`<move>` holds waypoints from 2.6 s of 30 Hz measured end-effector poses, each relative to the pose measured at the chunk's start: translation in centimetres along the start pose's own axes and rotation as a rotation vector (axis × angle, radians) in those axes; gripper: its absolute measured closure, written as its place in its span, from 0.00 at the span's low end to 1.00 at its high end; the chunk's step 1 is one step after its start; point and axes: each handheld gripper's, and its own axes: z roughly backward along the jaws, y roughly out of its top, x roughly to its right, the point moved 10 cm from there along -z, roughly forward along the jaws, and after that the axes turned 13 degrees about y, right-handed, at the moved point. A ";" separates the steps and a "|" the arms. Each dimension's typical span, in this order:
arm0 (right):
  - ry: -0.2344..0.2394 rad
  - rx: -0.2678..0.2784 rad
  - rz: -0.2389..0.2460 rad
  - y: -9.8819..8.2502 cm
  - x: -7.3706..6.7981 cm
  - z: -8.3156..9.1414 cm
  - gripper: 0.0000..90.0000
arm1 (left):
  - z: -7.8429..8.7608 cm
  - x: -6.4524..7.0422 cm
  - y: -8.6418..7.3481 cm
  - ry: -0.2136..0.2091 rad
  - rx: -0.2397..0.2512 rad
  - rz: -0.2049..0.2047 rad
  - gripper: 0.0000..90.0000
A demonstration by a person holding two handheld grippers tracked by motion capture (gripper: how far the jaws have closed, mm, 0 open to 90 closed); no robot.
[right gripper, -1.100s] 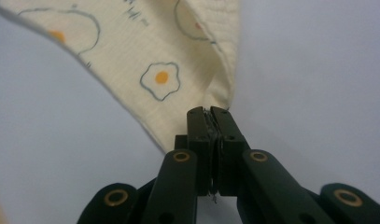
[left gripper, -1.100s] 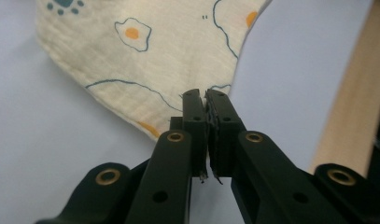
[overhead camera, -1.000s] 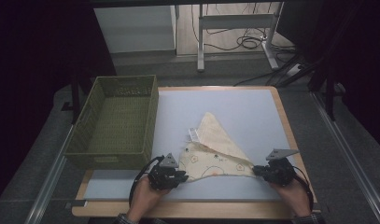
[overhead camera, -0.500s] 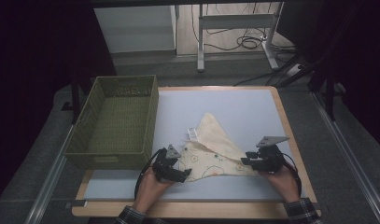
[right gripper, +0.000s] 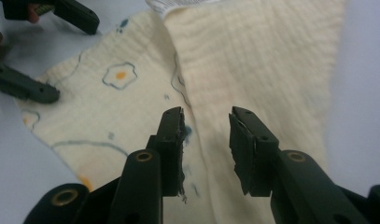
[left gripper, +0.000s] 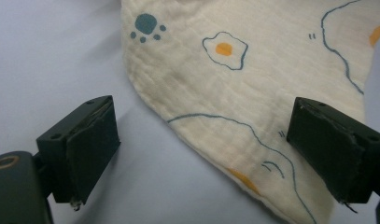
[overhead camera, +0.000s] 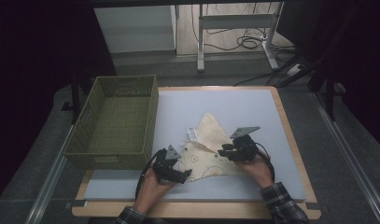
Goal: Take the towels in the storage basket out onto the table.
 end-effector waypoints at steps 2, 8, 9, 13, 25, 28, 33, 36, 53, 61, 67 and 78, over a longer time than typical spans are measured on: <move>0.008 0.000 0.003 0.5 -0.1 -0.8 0.74 | 0.0 0.0 0.0 0.000 0.000 0.000 0.10; 0.017 -0.010 0.021 1.7 -0.2 -2.5 0.72 | 0.0 0.0 0.0 0.000 0.000 0.000 0.10; 0.019 -0.009 0.023 1.9 -0.3 -2.8 0.70 | 0.0 0.0 0.0 0.000 0.000 0.000 0.10; 0.018 -0.017 0.035 2.7 -0.4 -4.1 0.65 | 0.0 0.0 0.0 0.000 0.000 0.000 0.10; -0.058 -0.098 0.074 3.1 0.6 -6.4 0.98 | 0.0 0.0 0.0 -0.001 0.000 0.000 0.10; -0.057 -0.093 0.074 3.1 0.6 -6.2 0.98 | 0.0 0.0 0.0 -0.001 0.000 0.000 0.10; -0.076 -0.057 0.054 3.9 1.3 -4.0 0.98 | 0.0 0.0 0.0 0.000 -0.001 -0.002 0.10; -0.091 -0.044 0.045 4.0 2.0 -2.9 0.98 | 0.0 0.0 0.0 0.000 -0.001 -0.004 0.10; -0.280 0.034 -0.115 2.7 10.5 5.9 0.98 | 0.0 0.0 0.0 -0.001 -0.001 -0.003 0.10; -0.363 0.035 -0.200 0.4 13.7 8.8 0.86 | 0.0 0.0 0.0 0.000 -0.001 -0.003 0.10; -0.345 0.033 -0.193 -0.5 13.1 9.0 0.80 | 0.0 0.0 0.0 -0.002 -0.002 -0.003 0.10; -0.278 0.008 -0.133 -2.3 9.8 6.9 0.64 | 0.0 0.1 0.0 -0.013 -0.006 -0.007 0.08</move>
